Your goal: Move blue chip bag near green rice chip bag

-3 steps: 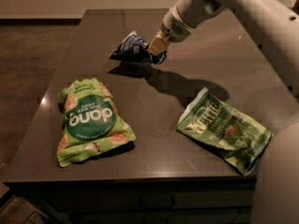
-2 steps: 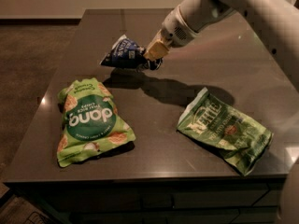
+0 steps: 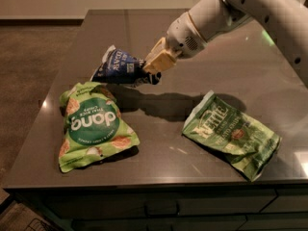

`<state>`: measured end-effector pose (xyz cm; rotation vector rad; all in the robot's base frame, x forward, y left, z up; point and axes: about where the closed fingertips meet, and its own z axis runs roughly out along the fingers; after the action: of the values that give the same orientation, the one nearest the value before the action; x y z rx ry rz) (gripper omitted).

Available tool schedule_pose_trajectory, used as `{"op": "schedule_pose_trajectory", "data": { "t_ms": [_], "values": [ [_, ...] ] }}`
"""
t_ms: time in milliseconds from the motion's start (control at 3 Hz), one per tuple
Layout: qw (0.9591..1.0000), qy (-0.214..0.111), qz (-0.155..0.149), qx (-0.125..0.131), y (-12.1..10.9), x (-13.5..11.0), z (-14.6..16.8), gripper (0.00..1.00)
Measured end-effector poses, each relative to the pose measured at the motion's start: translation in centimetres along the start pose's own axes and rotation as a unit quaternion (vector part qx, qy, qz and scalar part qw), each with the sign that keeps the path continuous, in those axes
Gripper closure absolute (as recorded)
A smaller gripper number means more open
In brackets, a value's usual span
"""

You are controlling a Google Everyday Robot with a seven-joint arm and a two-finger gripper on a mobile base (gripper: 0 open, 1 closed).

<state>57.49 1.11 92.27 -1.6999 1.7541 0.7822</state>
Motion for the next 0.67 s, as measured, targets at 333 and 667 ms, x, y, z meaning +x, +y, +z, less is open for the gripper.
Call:
{"op": "schedule_pose_trajectory", "data": {
  "t_ms": [333, 667],
  "values": [
    [0.9998, 0.001, -0.012, -0.015, 0.93, -0.09, 1.17, 0.59],
    [0.9998, 0.001, -0.012, -0.016, 0.92, -0.15, 1.34, 0.35]
  ]
}}
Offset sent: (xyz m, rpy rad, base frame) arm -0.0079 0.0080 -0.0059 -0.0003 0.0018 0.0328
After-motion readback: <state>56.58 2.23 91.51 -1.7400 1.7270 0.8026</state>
